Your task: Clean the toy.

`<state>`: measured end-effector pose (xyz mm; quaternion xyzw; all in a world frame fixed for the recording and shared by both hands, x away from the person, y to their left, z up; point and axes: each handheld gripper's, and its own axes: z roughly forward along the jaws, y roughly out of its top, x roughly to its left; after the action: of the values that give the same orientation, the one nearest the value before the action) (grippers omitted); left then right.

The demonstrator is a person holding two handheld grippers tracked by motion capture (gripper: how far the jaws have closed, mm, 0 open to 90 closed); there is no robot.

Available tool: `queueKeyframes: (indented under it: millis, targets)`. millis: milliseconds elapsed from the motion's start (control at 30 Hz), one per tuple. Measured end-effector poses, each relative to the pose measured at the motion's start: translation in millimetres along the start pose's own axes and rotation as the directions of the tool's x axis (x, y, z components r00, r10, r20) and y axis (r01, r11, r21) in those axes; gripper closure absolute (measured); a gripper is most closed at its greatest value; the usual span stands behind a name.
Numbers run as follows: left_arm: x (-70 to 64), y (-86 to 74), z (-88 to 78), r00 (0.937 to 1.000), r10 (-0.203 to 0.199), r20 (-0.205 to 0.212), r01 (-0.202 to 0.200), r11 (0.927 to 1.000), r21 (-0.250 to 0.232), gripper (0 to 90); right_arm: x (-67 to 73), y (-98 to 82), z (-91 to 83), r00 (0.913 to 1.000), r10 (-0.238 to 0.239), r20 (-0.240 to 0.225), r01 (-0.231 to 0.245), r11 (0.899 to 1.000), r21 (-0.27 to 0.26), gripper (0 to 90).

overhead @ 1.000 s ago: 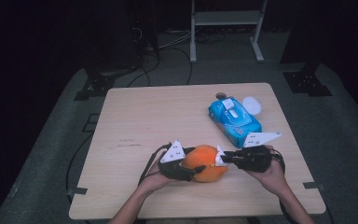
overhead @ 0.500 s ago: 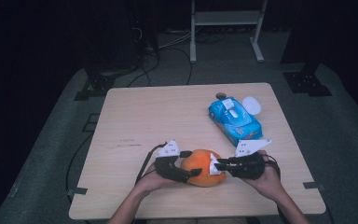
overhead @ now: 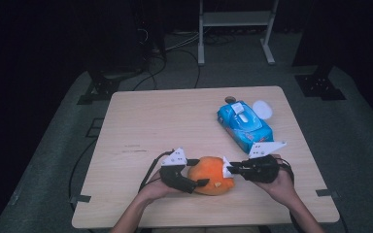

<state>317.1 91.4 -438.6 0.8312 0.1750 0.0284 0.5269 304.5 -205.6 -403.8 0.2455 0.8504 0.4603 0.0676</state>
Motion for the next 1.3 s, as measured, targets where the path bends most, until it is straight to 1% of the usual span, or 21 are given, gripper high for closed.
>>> queueKeyframes:
  millis: [67, 133, 167, 200, 300, 400, 467, 533, 633, 700, 767, 833, 900, 967, 1033, 1100, 1167, 1200, 1233, 1267, 1300]
  targets:
    - [0.8, 0.0, -0.8, 1.0, 0.0, 0.003, 0.0, 1.0, 0.001, 21.0, -4.9, -5.2, 0.2, 0.9997, 0.024, -0.007, -0.024, 1.0, 0.003, 80.1]
    - [0.5, 0.3, -1.0, 1.0, 0.001, 0.001, -0.001, 1.0, 0.004, 20.9, -9.5, -11.4, -0.7, 0.9989, 0.027, 0.039, -0.028, 0.999, 0.042, 80.1]
    - [-0.2, 0.6, -0.5, 1.0, 0.0, -0.002, 0.0, 1.0, 0.002, 20.9, -11.5, -15.1, -0.7, 0.9982, 0.038, 0.046, -0.04, 0.998, 0.054, 80.0]
    - [-1.4, 1.3, 0.3, 1.0, 0.004, -0.008, -0.004, 1.0, 0.006, 20.9, -12.4, -17.7, -1.3, 0.9977, 0.057, 0.035, -0.059, 0.997, 0.053, 80.1]
    - [-6.7, 5.5, 4.7, 0.9995, 0.01, -0.031, -0.01, 0.9998, 0.017, 20.4, -4.5, -9.9, -4.0, 0.9987, 0.026, 0.043, -0.028, 0.999, 0.028, 80.1]
    - [-13.6, 8.1, 8.7, 0.9985, 0.044, -0.033, -0.043, 0.9987, 0.027, 19.9, 6.3, 4.1, -5.6, 0.9999, 0.0, -0.013, -0.001, 0.999, -0.034, 80.1]
    - [-13.5, 9.3, 7.7, 0.9982, 0.053, -0.028, -0.052, 0.998, 0.036, 17.3, 10.9, 7.0, -2.3, 0.9996, -0.029, -0.004, 0.029, 0.999, -0.015, 79.9]
    - [-9.2, 10.3, 4.1, 0.9994, 0.027, -0.021, -0.027, 0.9994, 0.021, 13.6, 8.5, 2.8, -0.8, 0.9997, -0.022, -0.007, 0.022, 1.0, -0.004, 79.8]
    - [-0.1, 8.7, 1.5, 0.9981, -0.054, -0.029, 0.054, 0.9985, 0.0, 7.6, 1.5, -3.3, -5.9, 0.9996, 0.01, -0.027, -0.01, 1.0, -0.011, 79.5]
    - [2.7, 4.9, 6.2, 0.9959, -0.09, -0.01, 0.09, 0.9957, 0.021, 4.7, -1.3, -4.8, -8.9, 0.9991, 0.024, -0.033, -0.025, 1.0, -0.019, 79.2]
    - [2.5, 1.0, 12.6, 0.993, -0.115, 0.027, 0.114, 0.9922, 0.052, 4.3, -4.0, -6.0, -10.1, 0.9991, 0.028, -0.031, -0.028, 1.0, -0.007, 79.0]
    - [0.0, -1.7, 15.8, 0.9943, -0.097, 0.044, 0.094, 0.9941, 0.054, 5.7, -6.9, -8.0, -11.5, 0.9989, 0.036, -0.031, -0.036, 0.999, 0.01, 79.1]
    - [-1.8, -0.9, 14.2, 0.9962, -0.077, 0.041, 0.075, 0.9962, 0.044, 16.4, -5.2, -9.3, -10.4, 0.9987, 0.036, -0.036, -0.036, 0.999, 0.017, 79.3]
    - [-3.6, 2.0, 9.4, 0.9983, -0.05, 0.028, 0.05, 0.9987, -0.003, 27.0, -1.7, -7.3, -8.2, 0.9987, 0.036, -0.035, -0.035, 0.999, 0.005, 79.8]
    - [-7.5, 9.6, 2.8, 0.9996, 0.025, -0.013, -0.026, 0.9984, -0.05, 31.2, 1.5, -1.2, -9.0, 0.9991, 0.027, -0.033, -0.028, 0.999, -0.027, 80.1]
    - [-10.9, 17.5, -3.0, 0.9945, 0.09, -0.054, -0.094, 0.9926, -0.077, 31.6, 3.5, 5.5, -10.5, 0.9993, 0.018, -0.033, -0.02, 0.997, -0.069, 80.1]
    - [-11.2, 18.2, -3.9, 0.9843, 0.147, -0.098, -0.152, 0.9871, -0.049, 29.9, 3.3, 8.9, -10.1, 0.9998, 0.012, -0.016, -0.013, 0.997, -0.082, 80.0]
    - [-8.8, 16.1, -2.4, 0.9823, 0.157, -0.102, -0.159, 0.9871, -0.017, 28.0, 1.8, 8.0, -7.8, 0.9998, 0.017, -0.011, -0.017, 0.997, -0.073, 80.0]
    - [-4.8, 12.6, 0.1, 0.989, 0.123, -0.083, -0.123, 0.9924, 0.007, 24.4, 0.0, 5.2, -3.3, 0.9997, 0.023, -0.003, -0.023, 0.999, -0.049, 80.0]
    - [-0.1, 8.0, 1.6, 0.9956, 0.078, -0.052, -0.077, 0.997, 0.007, 18.9, -2.8, 0.8, 3.1, 0.9998, 0.015, 0.012, -0.015, 1.0, -0.008, 79.9]
    - [3.9, 3.9, 1.7, 0.999, 0.034, -0.03, -0.035, 0.9992, -0.018, 15.5, -6.4, -4.8, 9.6, 0.9997, 0.023, 0.012, -0.023, 0.999, 0.023, 79.8]
